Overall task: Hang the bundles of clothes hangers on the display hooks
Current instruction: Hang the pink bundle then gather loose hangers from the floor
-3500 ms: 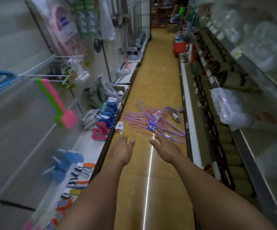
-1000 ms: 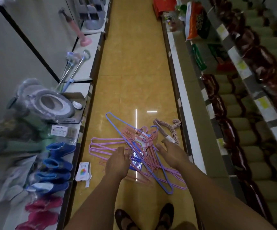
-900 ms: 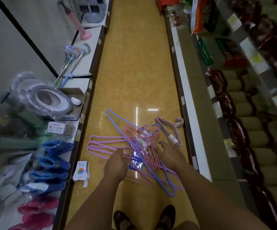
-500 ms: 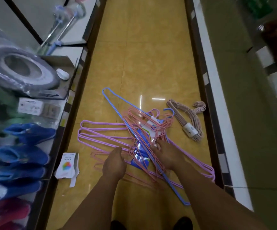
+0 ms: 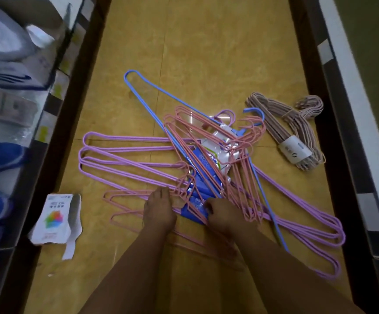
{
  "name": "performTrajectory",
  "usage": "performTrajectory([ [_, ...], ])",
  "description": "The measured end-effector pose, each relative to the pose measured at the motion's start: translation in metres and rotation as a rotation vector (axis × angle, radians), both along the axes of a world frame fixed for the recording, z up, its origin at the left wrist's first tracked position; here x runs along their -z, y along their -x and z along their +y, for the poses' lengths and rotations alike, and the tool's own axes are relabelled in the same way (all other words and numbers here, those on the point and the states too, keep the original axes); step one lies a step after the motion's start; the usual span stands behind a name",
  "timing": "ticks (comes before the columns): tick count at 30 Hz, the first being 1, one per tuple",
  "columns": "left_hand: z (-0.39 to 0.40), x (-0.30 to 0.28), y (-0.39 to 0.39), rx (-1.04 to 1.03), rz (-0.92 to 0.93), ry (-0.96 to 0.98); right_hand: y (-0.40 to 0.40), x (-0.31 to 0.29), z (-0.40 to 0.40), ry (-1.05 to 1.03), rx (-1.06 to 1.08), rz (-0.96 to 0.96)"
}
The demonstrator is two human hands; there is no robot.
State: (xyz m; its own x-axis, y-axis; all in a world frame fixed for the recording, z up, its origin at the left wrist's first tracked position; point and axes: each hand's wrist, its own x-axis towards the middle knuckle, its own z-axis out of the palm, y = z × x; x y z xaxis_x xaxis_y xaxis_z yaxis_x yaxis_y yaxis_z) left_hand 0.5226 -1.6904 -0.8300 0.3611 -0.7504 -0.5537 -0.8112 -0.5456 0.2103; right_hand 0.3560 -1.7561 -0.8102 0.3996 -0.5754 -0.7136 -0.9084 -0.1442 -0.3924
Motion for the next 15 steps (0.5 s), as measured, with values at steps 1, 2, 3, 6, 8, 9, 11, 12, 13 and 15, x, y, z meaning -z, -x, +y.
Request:
performTrajectory([
  [1,-0.001,0.005,0.0,0.013,-0.044,-0.002,-0.003,0.006,0.002,-0.021,0.006,-0.006],
  [2,-0.003,0.011,0.0,0.022,-0.087,-0.003,-0.006,0.011,0.004,-0.038,0.012,-0.005],
  [3,-0.004,0.016,0.0,0.024,-0.119,-0.009,-0.009,0.016,0.006,-0.048,0.015,-0.003],
  [6,-0.008,0.028,0.003,0.007,-0.169,-0.045,-0.017,0.027,0.012,-0.048,0.013,-0.002],
  [8,-0.009,0.034,0.004,0.029,-0.243,-0.026,-0.02,0.033,0.016,-0.031,0.003,0.012],
  [9,-0.008,0.037,0.004,0.057,-0.281,-0.004,-0.022,0.037,0.017,-0.013,-0.008,0.016],
  [11,-0.006,0.039,0.003,0.121,-0.33,0.002,-0.026,0.039,0.019,0.045,-0.031,0.016],
  [12,-0.004,0.041,0.003,0.139,-0.338,0.01,-0.027,0.04,0.021,0.079,-0.039,0.02],
  [13,-0.002,0.041,0.002,0.153,-0.341,0.041,-0.029,0.039,0.022,0.111,-0.048,0.026],
  [15,0.0,0.045,-0.002,0.202,-0.378,0.124,-0.03,0.038,0.025,0.152,-0.062,0.041],
])
